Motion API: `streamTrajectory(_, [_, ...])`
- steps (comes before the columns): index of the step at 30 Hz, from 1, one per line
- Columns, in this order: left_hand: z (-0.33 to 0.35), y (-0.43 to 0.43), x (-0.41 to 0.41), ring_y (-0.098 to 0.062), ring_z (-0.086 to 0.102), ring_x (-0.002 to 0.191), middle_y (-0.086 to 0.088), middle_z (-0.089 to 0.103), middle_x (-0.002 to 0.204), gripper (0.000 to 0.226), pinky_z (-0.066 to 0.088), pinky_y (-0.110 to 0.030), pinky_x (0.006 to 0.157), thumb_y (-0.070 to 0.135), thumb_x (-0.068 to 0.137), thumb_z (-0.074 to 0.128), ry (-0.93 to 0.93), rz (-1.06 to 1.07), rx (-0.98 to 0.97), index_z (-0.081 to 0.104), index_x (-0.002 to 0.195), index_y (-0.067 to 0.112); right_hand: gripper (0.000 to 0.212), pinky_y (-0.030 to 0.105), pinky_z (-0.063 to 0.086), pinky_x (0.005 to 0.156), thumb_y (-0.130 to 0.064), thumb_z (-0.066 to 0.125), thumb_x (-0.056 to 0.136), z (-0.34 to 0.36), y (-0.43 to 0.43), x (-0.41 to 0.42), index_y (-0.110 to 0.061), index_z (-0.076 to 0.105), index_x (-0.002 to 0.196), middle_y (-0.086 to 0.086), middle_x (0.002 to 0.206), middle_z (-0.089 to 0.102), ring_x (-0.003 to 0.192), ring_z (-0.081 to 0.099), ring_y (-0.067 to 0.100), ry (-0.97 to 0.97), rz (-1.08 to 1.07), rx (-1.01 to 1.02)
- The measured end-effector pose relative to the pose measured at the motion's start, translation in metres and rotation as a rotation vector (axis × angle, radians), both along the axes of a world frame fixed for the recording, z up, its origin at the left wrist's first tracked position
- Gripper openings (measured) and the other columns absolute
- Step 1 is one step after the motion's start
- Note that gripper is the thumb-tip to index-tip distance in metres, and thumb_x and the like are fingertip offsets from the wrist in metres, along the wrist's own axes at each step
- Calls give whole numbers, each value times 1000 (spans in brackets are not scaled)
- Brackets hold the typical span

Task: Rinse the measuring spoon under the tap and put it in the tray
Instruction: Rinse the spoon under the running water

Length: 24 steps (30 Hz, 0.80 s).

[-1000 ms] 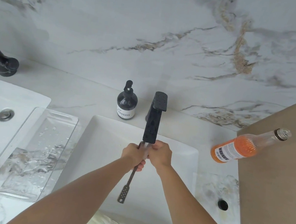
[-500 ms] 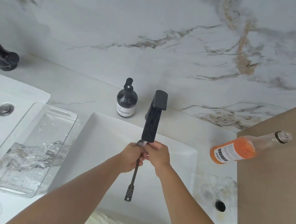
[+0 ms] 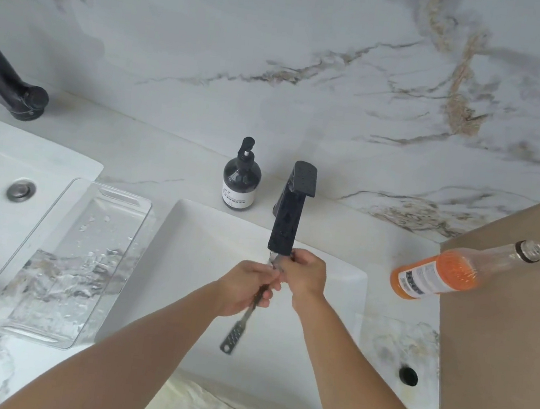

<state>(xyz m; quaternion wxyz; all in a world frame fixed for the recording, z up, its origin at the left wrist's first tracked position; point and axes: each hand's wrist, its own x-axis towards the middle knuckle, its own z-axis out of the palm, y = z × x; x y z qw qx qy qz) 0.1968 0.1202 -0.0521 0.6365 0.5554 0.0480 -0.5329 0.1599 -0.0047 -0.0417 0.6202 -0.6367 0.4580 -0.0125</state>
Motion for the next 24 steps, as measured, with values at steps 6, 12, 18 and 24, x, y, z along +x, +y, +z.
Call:
streamTrajectory(6, [-13,17,1,-15,37,40,0,48,48,60,30,-21,42,59,91,53,-251,-73,342,59,54,13,13,32,62,66,7,72,81,0,-7,-4,0,72,93,14,77,73,68,74,28,-23,101,332])
streamTrajectory(12, [-23,36,0,-12,56,55,-7,62,82,28,40,-20,51,25,99,55,-265,-132,190,73,97,3,14,30,61,62,12,71,78,3,-13,6,-1,76,80,14,74,73,63,70,26,-53,23,261])
streamTrajectory(18, [-24,61,25,-13,59,57,-1,69,76,18,49,-22,59,27,92,67,-189,-25,257,74,83,12,19,31,63,71,16,65,83,20,-43,-3,10,70,100,19,84,77,78,75,34,-225,-186,473])
streamTrajectory(24, [-12,35,36,-20,74,79,-14,73,95,13,63,-25,72,2,94,61,31,145,26,73,97,3,20,34,64,71,15,62,85,34,-67,-29,10,67,105,22,93,74,78,76,32,-323,-355,524])
